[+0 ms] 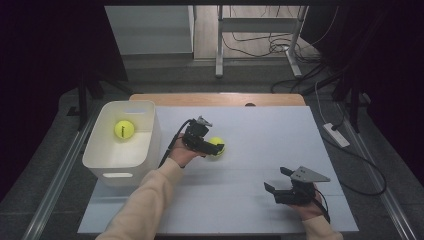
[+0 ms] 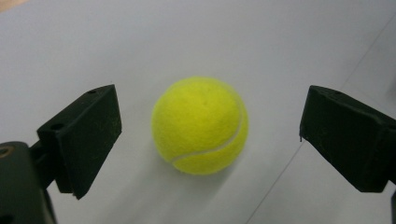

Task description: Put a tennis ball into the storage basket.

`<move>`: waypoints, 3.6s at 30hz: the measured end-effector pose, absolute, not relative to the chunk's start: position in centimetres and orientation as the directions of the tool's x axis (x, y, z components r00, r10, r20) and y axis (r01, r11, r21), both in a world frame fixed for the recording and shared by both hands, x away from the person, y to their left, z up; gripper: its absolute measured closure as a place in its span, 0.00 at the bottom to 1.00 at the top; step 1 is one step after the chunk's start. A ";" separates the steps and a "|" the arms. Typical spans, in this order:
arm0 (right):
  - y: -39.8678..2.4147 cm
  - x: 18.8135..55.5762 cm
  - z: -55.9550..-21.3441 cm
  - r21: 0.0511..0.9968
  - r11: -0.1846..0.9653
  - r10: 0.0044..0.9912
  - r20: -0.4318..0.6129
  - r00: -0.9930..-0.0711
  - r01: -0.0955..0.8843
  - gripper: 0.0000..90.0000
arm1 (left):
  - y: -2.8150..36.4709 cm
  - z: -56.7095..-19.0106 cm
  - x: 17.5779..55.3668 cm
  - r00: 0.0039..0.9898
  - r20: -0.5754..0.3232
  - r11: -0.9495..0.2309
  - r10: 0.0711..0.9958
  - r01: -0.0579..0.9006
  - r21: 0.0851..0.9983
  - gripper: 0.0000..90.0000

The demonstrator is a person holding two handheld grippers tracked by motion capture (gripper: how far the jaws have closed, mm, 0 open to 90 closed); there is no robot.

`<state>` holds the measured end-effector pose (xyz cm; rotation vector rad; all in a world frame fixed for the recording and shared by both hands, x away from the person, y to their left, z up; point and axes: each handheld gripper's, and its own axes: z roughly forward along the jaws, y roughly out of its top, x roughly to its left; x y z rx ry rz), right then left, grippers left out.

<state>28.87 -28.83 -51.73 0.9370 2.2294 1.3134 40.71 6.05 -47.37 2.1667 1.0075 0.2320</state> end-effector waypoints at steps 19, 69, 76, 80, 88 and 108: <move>-28.9 28.9 -51.8 0.872 0.342 0.712 0.003 -0.702 0.351 0.16 | 5.1 -50.0 42.2 0.659 -0.148 -0.436 0.738 0.632 0.641 0.07; -29.1 28.9 -51.8 0.870 0.344 0.715 0.001 -0.699 0.353 0.16 | 7.3 -49.2 41.2 0.696 -0.228 -0.378 0.681 0.602 0.704 0.30; -29.1 28.9 -51.9 0.870 0.344 0.715 0.001 -0.699 0.353 0.16 | 7.6 -49.1 41.0 0.695 -0.230 -0.367 0.681 0.596 0.714 0.30; -29.1 28.8 -51.8 0.870 0.344 0.715 0.000 -0.699 0.352 0.16 | 7.7 -48.7 40.7 0.702 -0.226 -0.368 0.675 0.586 0.722 0.30; -29.1 28.8 -51.8 0.869 0.348 0.715 -0.004 -0.699 0.351 0.16 | 7.7 -47.8 39.9 0.716 -0.219 -0.355 0.663 0.559 0.749 0.30; -29.1 28.9 -51.8 0.871 0.344 0.720 -0.005 -0.694 0.351 0.16 | 8.6 -45.3 38.1 0.737 -0.209 -0.311 0.643 0.501 0.808 0.30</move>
